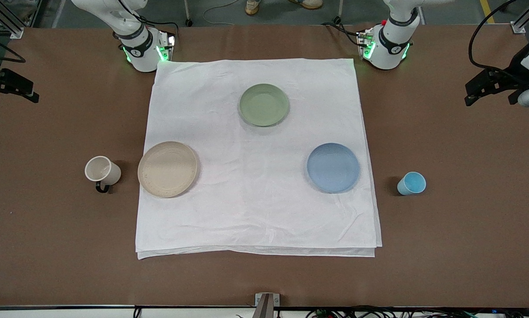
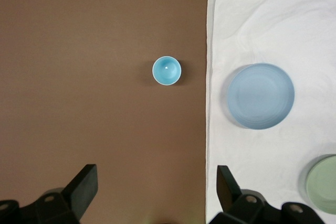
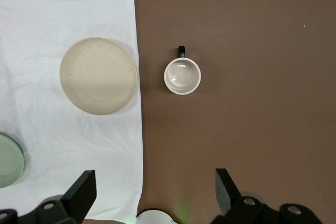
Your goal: Place blue cup in blue plate and white mug in gray plate
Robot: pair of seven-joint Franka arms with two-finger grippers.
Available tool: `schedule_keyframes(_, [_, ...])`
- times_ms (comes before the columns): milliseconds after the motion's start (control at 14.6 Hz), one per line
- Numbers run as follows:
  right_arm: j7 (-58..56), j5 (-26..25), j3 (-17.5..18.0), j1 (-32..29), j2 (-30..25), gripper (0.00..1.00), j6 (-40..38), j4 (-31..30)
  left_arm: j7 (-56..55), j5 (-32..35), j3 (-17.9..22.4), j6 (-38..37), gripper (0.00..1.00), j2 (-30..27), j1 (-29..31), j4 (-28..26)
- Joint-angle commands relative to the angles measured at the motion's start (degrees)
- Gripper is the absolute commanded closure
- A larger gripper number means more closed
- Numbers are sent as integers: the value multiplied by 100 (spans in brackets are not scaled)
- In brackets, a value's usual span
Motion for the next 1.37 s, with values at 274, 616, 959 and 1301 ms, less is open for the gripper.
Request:
schedule_keyframes(274, [-28, -78, 4, 13, -29, 0, 67, -123, 401, -75, 105, 126, 0, 571, 75, -44])
schedule_keyframes(616, [-45, -8, -13, -347, 1894, 0, 1890, 88, 331, -22, 97, 1468, 0, 1337, 303, -736])
schedule_keyframes(959, [26, 508, -5, -400, 3040, 0, 4349, -1102, 304, -13, 97, 3455, 1, 1793, 497, -2082])
schedule_keyframes(1301, [-45, 642, 4, -321, 3040, 21, 5578, -2197, 295, -66, 97, 4371, 24, 2672, 523, -2075])
